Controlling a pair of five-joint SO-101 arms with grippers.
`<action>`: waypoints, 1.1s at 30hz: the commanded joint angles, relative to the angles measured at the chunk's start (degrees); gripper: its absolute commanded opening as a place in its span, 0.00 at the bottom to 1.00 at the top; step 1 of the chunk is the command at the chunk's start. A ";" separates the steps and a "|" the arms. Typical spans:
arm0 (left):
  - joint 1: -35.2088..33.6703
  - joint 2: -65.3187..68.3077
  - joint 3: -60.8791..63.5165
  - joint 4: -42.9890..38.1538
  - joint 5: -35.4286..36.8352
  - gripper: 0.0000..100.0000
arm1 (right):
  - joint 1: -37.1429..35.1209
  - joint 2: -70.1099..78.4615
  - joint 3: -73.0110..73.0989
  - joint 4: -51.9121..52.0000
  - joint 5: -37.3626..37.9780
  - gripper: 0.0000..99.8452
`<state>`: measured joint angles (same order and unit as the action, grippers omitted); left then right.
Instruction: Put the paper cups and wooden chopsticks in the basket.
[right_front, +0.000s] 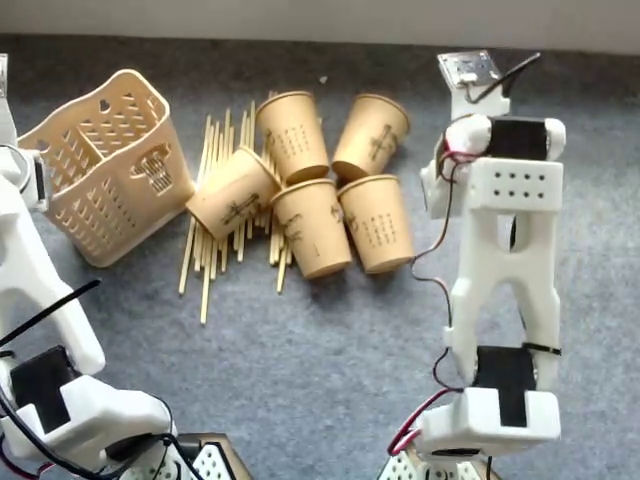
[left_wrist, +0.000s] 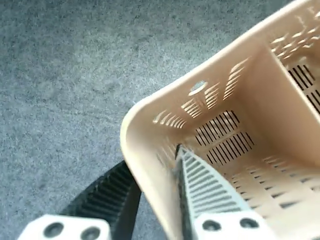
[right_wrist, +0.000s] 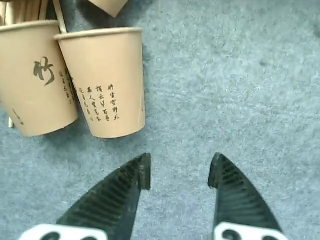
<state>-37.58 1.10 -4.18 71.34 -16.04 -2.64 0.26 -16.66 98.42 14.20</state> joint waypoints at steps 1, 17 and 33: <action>-0.57 0.48 1.80 -1.49 -0.09 0.01 | -1.19 -7.96 11.65 -6.90 0.26 0.12; -3.03 0.31 -16.66 17.05 -0.09 0.00 | -1.54 -31.08 43.21 -18.77 0.44 0.01; -5.14 0.40 -18.86 22.86 -0.18 0.00 | -1.63 -31.52 46.73 -19.56 2.81 0.01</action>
<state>-41.45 1.89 -21.76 93.49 -15.96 -3.87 -29.01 30.20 79.78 15.69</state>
